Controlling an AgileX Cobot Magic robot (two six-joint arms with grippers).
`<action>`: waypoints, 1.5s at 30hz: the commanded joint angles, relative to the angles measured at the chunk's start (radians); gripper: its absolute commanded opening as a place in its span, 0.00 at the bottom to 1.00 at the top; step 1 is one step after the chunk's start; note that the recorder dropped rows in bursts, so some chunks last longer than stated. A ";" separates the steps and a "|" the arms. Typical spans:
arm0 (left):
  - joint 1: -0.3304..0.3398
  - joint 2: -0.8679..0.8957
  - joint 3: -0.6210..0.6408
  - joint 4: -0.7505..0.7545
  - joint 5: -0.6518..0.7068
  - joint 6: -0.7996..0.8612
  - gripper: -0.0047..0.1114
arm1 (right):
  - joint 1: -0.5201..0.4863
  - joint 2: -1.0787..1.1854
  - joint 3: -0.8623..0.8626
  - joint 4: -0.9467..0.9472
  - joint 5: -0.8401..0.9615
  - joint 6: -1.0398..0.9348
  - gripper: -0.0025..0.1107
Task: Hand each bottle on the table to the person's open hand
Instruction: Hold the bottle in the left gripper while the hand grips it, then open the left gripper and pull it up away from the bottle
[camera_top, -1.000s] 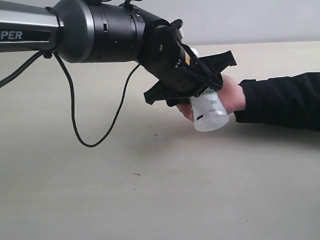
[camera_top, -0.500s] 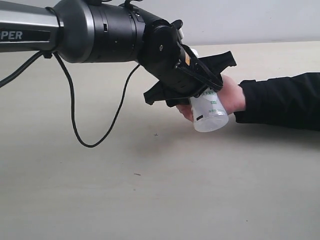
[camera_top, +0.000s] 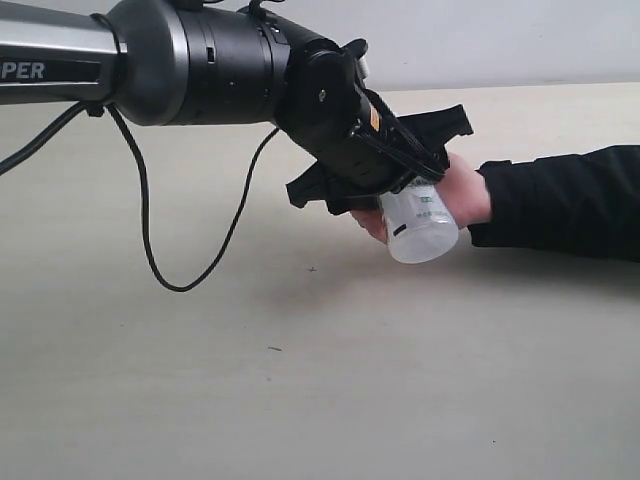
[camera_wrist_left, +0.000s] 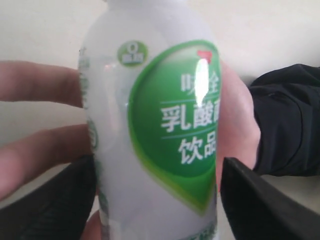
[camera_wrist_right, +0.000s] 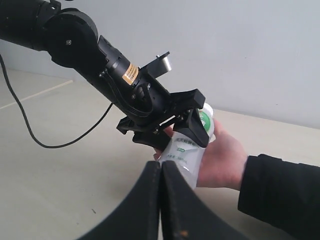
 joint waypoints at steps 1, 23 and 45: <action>-0.006 -0.003 -0.008 0.010 0.000 0.021 0.70 | -0.001 -0.005 0.003 0.000 -0.010 -0.001 0.02; -0.006 -0.109 -0.008 0.012 0.086 0.079 0.75 | -0.001 -0.005 0.003 0.000 -0.010 -0.001 0.02; -0.035 -0.352 0.111 0.014 0.228 0.408 0.04 | -0.001 -0.005 0.003 0.000 -0.010 -0.001 0.02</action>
